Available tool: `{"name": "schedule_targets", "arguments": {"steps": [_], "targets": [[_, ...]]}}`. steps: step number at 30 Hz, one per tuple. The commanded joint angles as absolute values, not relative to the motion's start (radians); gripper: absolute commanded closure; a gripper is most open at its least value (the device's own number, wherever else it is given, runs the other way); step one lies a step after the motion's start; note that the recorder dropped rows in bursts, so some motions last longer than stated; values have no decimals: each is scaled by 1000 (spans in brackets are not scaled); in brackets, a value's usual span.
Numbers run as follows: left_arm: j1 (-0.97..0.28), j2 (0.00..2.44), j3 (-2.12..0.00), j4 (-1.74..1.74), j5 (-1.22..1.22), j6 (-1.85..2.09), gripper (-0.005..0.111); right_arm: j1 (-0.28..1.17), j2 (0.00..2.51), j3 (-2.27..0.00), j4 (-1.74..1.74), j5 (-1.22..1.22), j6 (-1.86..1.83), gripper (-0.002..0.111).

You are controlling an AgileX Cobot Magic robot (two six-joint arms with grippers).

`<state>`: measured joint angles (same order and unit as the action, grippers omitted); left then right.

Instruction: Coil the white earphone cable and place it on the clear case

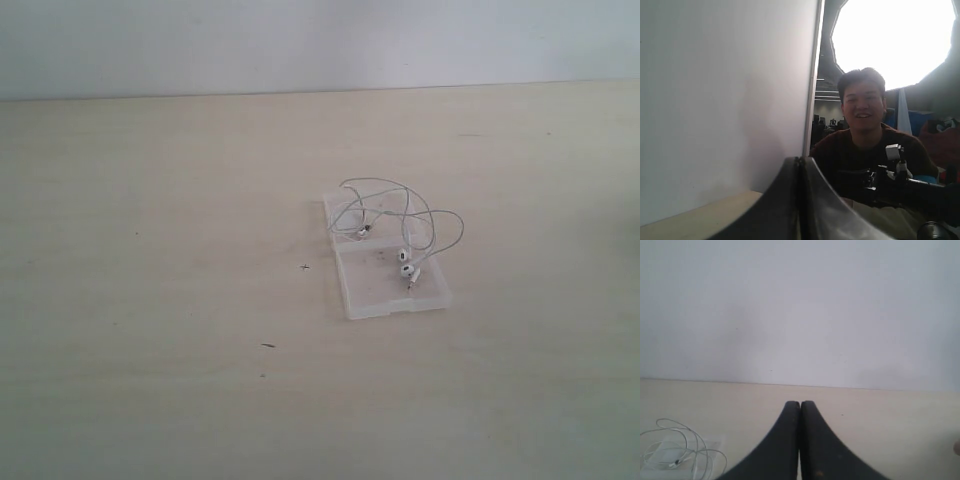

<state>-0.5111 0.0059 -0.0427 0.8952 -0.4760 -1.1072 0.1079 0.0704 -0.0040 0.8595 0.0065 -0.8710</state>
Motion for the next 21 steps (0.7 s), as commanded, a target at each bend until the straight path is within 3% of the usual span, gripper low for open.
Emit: {"name": "schedule_targets", "arguments": {"steps": [1, 4, 8, 21], "targets": [[-508, 0, -47, 894, -474, -1103, 107, 104, 65, 0, 328, 76, -390, 108], [-508, 0, -47, 894, -474, -1103, 107, 104, 65, 0, 74, 82, -37, 108], [-508, 0, -47, 894, -474, -1103, 107, 104, 65, 0, 9, 80, 185, 108], [-508, 0, -47, 894, -474, -1102, 107, 104, 65, 0, 10, 80, 215, 108]]}}
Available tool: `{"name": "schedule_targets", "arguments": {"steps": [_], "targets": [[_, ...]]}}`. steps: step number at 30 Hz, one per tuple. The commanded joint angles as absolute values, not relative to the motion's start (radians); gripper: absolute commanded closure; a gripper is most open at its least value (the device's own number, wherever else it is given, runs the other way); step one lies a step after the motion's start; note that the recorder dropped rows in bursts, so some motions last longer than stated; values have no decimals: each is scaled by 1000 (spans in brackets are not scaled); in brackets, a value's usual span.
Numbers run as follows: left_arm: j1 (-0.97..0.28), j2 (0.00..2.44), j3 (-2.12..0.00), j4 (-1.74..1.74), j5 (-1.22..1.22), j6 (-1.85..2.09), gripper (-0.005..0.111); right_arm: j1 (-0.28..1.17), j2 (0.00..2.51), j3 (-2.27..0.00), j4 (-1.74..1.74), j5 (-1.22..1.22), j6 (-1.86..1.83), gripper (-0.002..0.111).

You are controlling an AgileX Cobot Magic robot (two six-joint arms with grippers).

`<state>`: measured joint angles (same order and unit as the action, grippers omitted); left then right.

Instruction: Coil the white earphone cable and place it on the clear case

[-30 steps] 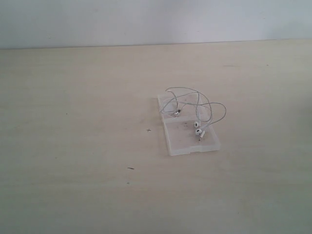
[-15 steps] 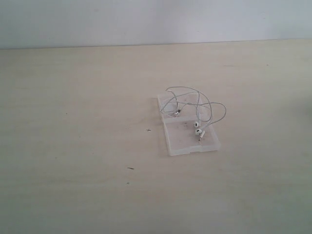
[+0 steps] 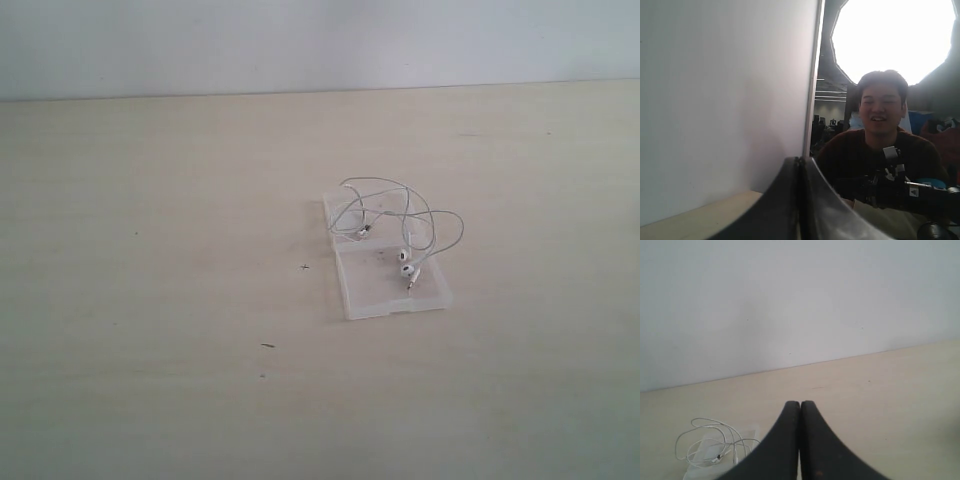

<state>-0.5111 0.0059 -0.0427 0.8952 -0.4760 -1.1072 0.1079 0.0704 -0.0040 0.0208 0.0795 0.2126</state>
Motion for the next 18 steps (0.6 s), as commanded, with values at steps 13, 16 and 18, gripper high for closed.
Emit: {"name": "schedule_targets", "arguments": {"steps": [13, 16, 18], "targets": [[-493, 0, -3, 902, -88, -1077, 107, 104, 65, 0, 10, 80, 215, 108], [-421, 0, 0, 865, 71, -1087, 107, 104, 65, 0, 10, 80, 215, 108], [-343, 0, 0, 818, 155, -1112, 107, 104, 65, 0, 10, 80, 212, 108]]}}
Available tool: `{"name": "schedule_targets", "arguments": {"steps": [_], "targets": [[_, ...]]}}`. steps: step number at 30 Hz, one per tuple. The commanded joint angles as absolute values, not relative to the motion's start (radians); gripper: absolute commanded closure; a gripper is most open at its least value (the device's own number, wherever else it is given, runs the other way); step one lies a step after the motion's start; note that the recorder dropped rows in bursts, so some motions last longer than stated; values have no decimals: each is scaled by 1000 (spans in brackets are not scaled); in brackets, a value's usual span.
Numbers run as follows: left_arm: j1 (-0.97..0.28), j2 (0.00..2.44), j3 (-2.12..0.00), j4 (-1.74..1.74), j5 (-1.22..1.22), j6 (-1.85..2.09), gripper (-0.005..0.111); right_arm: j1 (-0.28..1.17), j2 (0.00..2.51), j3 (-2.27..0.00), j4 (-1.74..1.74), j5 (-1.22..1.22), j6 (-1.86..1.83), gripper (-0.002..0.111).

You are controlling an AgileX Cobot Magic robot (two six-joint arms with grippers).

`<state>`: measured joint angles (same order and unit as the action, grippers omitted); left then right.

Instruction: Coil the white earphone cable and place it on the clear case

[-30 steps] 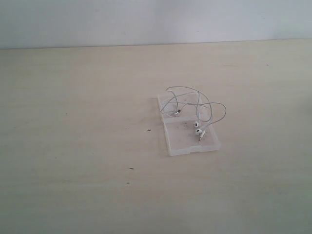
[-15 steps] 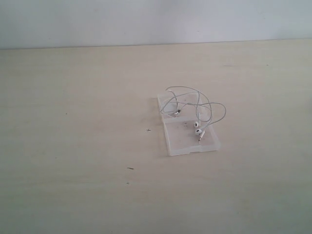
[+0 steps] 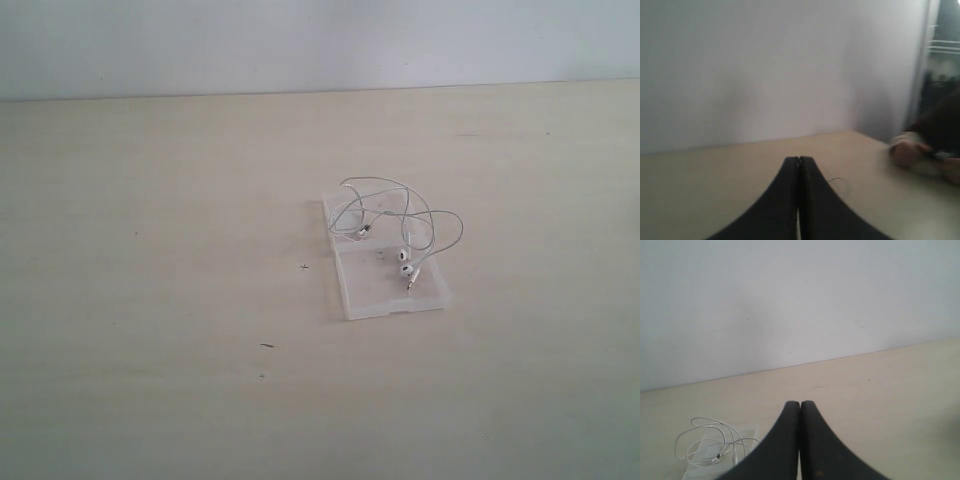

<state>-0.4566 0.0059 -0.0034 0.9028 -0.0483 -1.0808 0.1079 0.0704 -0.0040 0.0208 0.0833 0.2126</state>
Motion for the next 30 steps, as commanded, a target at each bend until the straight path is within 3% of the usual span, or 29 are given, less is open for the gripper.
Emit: {"name": "schedule_targets", "arguments": {"steps": [1, 5, 7, 17, 20, 22, 30], "targets": [[-228, 0, 0, 764, 194, -1112, 107, 104, 65, 0, 10, 80, 212, 108], [16, 0, 0, 655, 177, -1112, 107, 104, 65, 0, 10, 80, 212, 108], [57, 0, 0, 655, 170, -1106, 107, 104, 65, 0, 10, 80, 212, 108], [60, 0, 0, 726, 178, -1029, 107, 104, 65, 0, 10, 80, 212, 108], [60, 0, 0, 467, 182, -669, 107, 104, 65, 0, 10, 80, 212, 108], [60, 0, 0, 31, 190, -57, 107, 104, 65, 0, 10, 80, 212, 108], [60, 0, 0, -78, 188, 49, 107, 104, 65, 0, 10, 80, 212, 108]]}}
